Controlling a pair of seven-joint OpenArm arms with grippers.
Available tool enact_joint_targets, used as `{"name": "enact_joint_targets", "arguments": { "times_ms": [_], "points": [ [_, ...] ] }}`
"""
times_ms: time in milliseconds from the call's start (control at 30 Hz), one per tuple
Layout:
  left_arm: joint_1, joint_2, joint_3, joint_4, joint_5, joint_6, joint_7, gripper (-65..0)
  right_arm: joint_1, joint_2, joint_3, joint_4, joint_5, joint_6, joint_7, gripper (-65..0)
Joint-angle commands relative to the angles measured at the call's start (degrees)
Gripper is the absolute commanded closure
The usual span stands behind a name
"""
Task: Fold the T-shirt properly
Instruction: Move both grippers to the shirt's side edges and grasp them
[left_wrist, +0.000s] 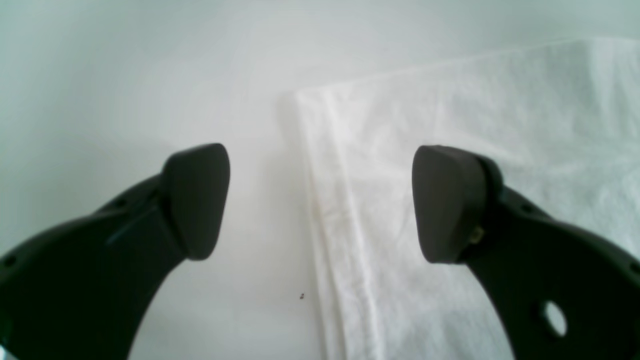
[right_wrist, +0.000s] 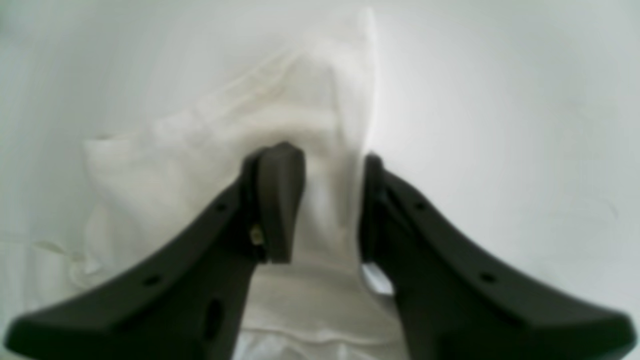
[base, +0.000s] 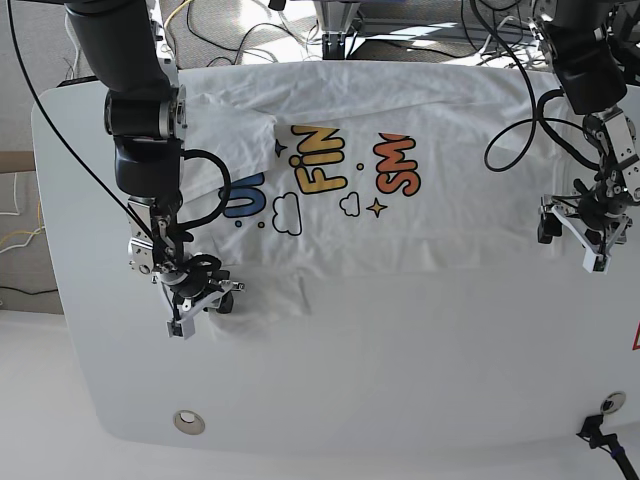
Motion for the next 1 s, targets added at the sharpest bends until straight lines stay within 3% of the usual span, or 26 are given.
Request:
{"name": "enact_joint_targets", "arguments": {
  "times_ms": [0,33,200,367,633,967],
  "points": [
    [-1.1,-1.1,-0.3,0.9,-0.6,0.0,-1.2,-54.1,1.5,0.2,0.0,0.5,0.3,0.3,-0.7,-5.7],
    [-1.2,-1.1,-0.3,0.9,-0.6,0.0,-1.2,-54.1,1.5,0.3,0.0,0.5,0.3,0.2,-0.7,0.0],
    [-1.7,-0.8,0.0,0.6,-0.5,0.1,-1.2,-54.1,1.5,0.7,0.0,0.5,0.3,0.2,-0.7,0.0],
    [-5.0,-0.8,5.5,-4.5,-0.6,0.3,-1.3,-54.1,1.4,0.6,0.0,0.5,0.3,0.2,-0.7,0.0],
    [-8.5,-0.9,5.7,-15.9,-0.5,0.5,-7.8,-54.1,1.2,0.6,0.0,0.5,0.3,0.3,-0.7,0.0],
    [-6.8,-2.6,5.1,-9.7,-0.6,0.5,-9.2,-54.1,-0.2,0.7,0.0,2.2,0.3,0.3,-0.7,0.0]
  ]
}}
